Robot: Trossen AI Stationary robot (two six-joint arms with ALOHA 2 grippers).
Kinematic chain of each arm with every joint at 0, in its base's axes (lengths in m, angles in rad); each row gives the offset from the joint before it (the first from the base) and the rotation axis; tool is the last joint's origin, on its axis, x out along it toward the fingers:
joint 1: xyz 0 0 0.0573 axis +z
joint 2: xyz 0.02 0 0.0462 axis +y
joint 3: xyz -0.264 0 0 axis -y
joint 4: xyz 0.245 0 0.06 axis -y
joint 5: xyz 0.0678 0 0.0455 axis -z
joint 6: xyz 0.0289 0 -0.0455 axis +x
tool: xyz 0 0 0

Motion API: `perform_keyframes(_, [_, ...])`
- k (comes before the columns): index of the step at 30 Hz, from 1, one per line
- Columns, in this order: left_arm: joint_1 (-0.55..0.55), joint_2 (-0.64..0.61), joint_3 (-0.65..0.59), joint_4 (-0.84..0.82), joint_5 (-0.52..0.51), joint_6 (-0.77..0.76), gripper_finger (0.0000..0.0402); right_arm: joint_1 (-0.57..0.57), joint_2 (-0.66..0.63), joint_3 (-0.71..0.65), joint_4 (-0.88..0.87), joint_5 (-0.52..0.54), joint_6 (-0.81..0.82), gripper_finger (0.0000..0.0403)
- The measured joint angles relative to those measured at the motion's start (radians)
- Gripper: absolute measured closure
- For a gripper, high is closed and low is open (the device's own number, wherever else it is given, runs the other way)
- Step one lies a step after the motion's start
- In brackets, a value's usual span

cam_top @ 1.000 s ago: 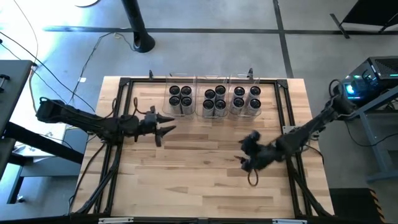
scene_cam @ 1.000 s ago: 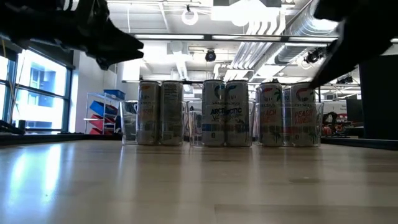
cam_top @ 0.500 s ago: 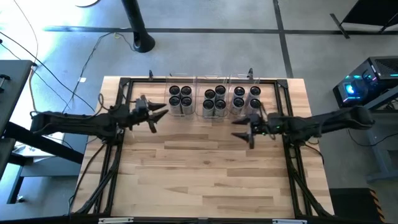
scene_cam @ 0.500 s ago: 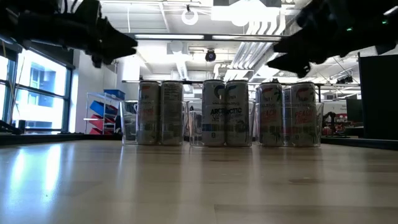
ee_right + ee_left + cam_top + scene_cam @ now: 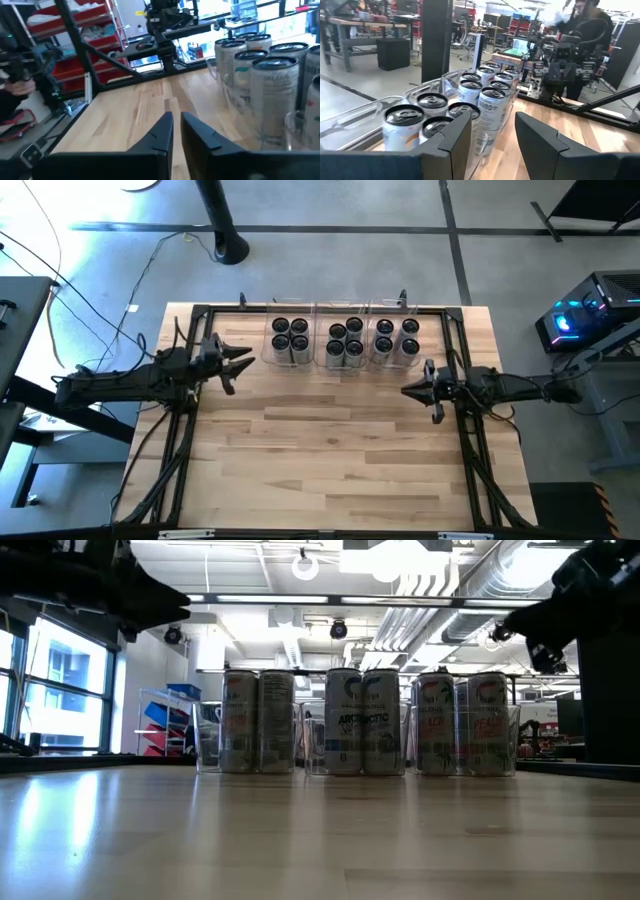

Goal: Sort soda cans
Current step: Return to Home Position

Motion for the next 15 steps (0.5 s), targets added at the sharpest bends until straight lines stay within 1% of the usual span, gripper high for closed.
perform_keyframes(4, [0.003, -0.07, 0.0, -0.073, -0.012, -0.001, 0.0257, 0.03, -0.132, -0.044, -0.067, -0.001, -0.003, 0.0393])
perform_keyframes(6, [0.003, -0.097, 0.0, -0.105, -0.011, -0.002, 0.0257, 0.046, -0.13, -0.043, -0.039, -0.019, -0.023, 0.0399])
perform_keyframes(9, [0.0, -0.131, -0.001, -0.153, -0.011, -0.009, 0.0257, 0.07, -0.129, -0.044, -0.045, -0.018, -0.05, 0.0402])
perform_keyframes(15, [-0.018, -0.208, -0.002, -0.267, 0.001, 0.016, 0.0257, 0.099, -0.119, -0.058, -0.027, -0.017, -0.055, 0.0402])
